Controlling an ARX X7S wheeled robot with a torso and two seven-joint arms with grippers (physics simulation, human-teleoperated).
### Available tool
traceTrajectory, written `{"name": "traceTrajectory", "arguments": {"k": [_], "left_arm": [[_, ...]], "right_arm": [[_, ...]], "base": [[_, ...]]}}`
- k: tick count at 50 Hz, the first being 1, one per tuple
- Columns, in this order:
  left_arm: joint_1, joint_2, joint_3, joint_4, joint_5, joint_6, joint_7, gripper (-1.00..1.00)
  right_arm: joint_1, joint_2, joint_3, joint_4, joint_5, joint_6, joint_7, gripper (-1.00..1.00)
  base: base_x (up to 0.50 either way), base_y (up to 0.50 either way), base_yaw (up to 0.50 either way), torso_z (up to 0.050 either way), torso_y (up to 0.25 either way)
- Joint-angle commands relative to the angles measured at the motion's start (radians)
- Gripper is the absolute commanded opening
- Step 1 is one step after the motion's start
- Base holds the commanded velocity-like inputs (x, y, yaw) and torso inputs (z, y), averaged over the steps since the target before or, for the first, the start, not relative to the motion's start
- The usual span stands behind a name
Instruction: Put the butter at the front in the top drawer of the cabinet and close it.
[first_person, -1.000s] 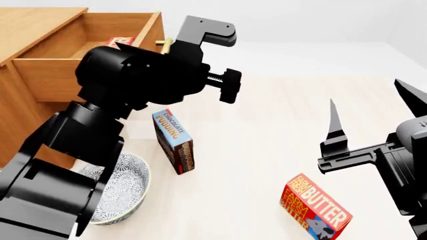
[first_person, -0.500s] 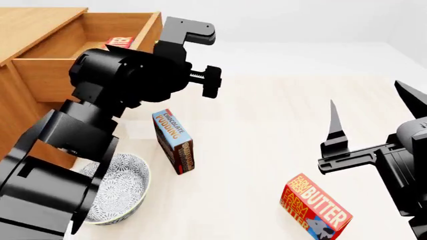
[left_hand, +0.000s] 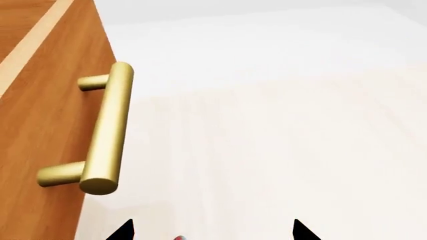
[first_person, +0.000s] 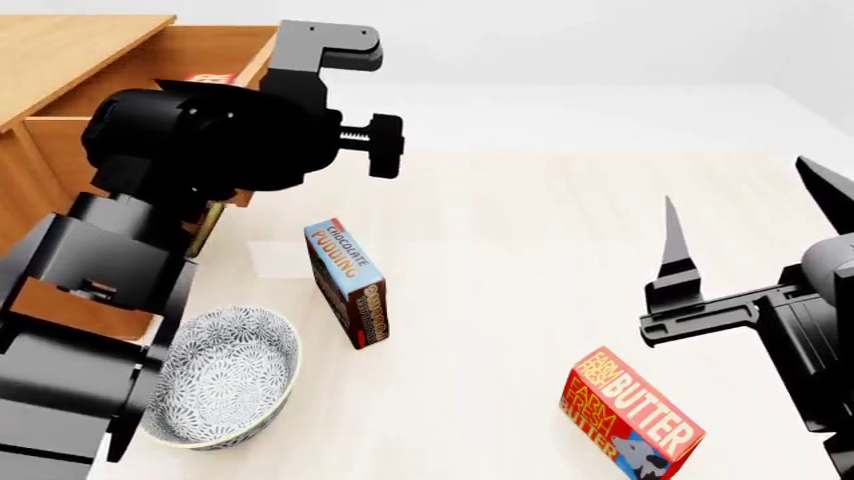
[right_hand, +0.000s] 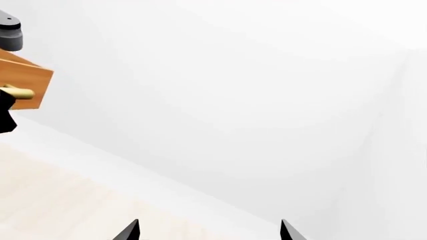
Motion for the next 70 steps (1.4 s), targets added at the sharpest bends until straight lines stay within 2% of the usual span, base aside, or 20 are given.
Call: {"name": "traceTrajectory", "arguments": {"k": [1, 23, 41, 50, 70], "left_arm": [[0.002, -0.031, 0.000, -0.036, 0.034, 0.012, -0.006, 1.00], [-0.039, -0.040, 0.005, -0.268, 0.096, 0.137, 0.037, 1.00], [-0.015, -0.166, -0.053, -0.115, 0.047, 0.053, -0.081, 1.00], [-0.009, -0.212, -0.069, -0.125, 0.054, 0.062, -0.117, 1.00], [-0.078, -0.247, -0.063, -0.453, 0.158, 0.236, -0.152, 1.00]], "right_arm": [[0.005, 0.000, -0.003, -0.008, -0.011, 0.007, -0.008, 1.00], [-0.004, -0.008, 0.005, -0.004, -0.020, -0.005, -0.014, 1.00], [-0.004, -0.007, 0.009, -0.002, -0.021, -0.006, -0.016, 1.00], [-0.006, -0.009, 0.014, -0.003, -0.021, -0.007, -0.018, 1.00], [0.002, -0.009, 0.004, -0.008, -0.043, 0.003, -0.031, 1.00]], "base": [[0.00, 0.00, 0.00, 0.000, 0.000], [0.00, 0.00, 0.00, 0.000, 0.000], [0.00, 0.00, 0.00, 0.000, 0.000], [0.00, 0.00, 0.00, 0.000, 0.000], [0.00, 0.00, 0.00, 0.000, 0.000]]}}
